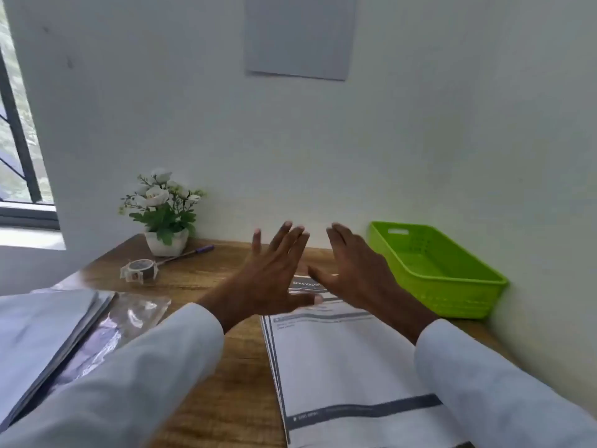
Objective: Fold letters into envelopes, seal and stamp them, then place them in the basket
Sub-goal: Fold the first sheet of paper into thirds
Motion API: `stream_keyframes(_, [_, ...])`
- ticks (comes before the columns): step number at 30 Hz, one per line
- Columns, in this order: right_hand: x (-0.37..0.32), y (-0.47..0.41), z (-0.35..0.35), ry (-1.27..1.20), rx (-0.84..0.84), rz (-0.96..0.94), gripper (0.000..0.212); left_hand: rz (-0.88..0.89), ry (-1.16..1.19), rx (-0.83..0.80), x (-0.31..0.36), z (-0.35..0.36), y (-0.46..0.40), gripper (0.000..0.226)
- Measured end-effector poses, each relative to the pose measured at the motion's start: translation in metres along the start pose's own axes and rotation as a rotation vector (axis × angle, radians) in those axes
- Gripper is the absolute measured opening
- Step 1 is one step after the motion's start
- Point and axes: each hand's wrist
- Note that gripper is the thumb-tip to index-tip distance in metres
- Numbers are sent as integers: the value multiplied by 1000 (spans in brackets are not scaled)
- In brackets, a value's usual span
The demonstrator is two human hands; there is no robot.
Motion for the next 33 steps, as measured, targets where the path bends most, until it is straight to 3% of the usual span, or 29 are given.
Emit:
stream_keyframes(4, [12,21,19,49,-157,129,73,-89,249,-422,8,22,15,110])
stream_keyframes(7, [18,25,29,45,-268,255,83,-147,299,-544,9,31,17,107])
stream_keyframes(10, [21,25,33,32,-350,323,89,-129,280,-572,4,36,13,106])
stream_keyframes(19, [24,9,42,-172,-361,410,83,-26,250,-653,-39,39,3,107])
stream_keyframes(24, [29,2,52,-317,-336,427,93,-116,306,-639,-63,46,1,125])
stream_keyframes(28, [28,-1,54,-502,-271,444,83,-181,363,-610,-69,55,-3,153])
stream_keyframes(33, [30,-4,59,-904,-181,544,82,-192,456,-469,-69,66,2,142])
Point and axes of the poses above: each hand's wrist, its own y-axis away from the middle knuckle, its own z-axis out of the palm, x = y × z, and after that the axes turned 6 degrees about -x, right-handed
